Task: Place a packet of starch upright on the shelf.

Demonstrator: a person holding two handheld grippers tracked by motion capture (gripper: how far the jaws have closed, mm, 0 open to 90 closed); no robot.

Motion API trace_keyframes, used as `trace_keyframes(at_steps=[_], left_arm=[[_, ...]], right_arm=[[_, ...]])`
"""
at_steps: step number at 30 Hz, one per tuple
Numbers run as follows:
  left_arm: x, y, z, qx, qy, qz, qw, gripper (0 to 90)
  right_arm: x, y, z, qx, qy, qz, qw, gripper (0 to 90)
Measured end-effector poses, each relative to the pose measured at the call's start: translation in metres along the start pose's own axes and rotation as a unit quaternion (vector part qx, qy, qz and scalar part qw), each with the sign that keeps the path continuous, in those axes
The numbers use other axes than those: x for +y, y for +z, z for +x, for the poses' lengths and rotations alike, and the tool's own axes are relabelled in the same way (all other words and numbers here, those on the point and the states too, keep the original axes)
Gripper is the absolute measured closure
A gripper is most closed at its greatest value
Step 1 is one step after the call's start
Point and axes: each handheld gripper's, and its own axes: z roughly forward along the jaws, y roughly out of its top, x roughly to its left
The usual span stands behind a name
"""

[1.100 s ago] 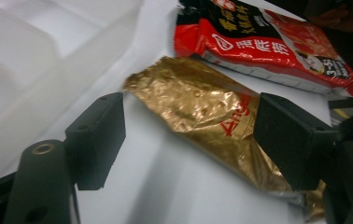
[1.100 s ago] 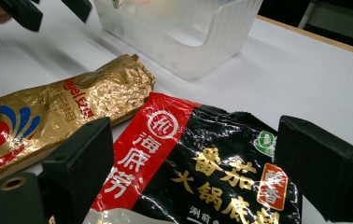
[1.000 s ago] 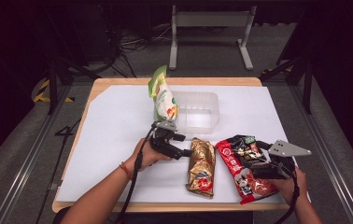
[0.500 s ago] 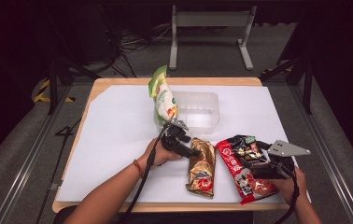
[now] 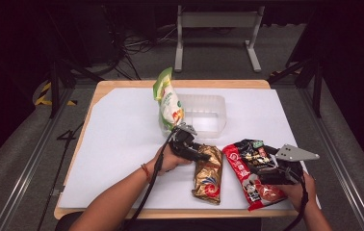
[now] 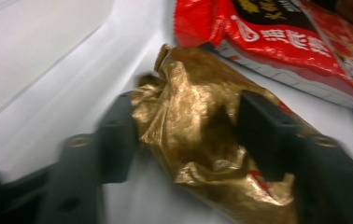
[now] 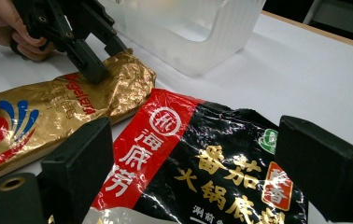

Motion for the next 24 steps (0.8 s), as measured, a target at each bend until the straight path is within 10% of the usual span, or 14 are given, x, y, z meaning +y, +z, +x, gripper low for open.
trace_keyframes(at_steps=[5, 11, 24], left_arm=[[-0.003, -0.008, 0.001, 0.010, 0.021, -0.020, 0.9995, 76.7], [0.000, -0.016, -0.011, 0.026, 0.050, -0.040, 0.9976, 82.6], [0.005, -0.057, -0.049, 0.055, 0.124, -0.138, 0.9812, 88.0]], right_arm=[[0.000, 0.000, 0.000, 0.000, -0.002, 0.001, 1.0000, 12.3], [0.000, 0.000, 0.000, 0.000, -0.002, 0.001, 1.0000, 12.3], [0.001, -0.002, -0.001, -0.006, 0.000, -0.006, 1.0000, 12.3]])
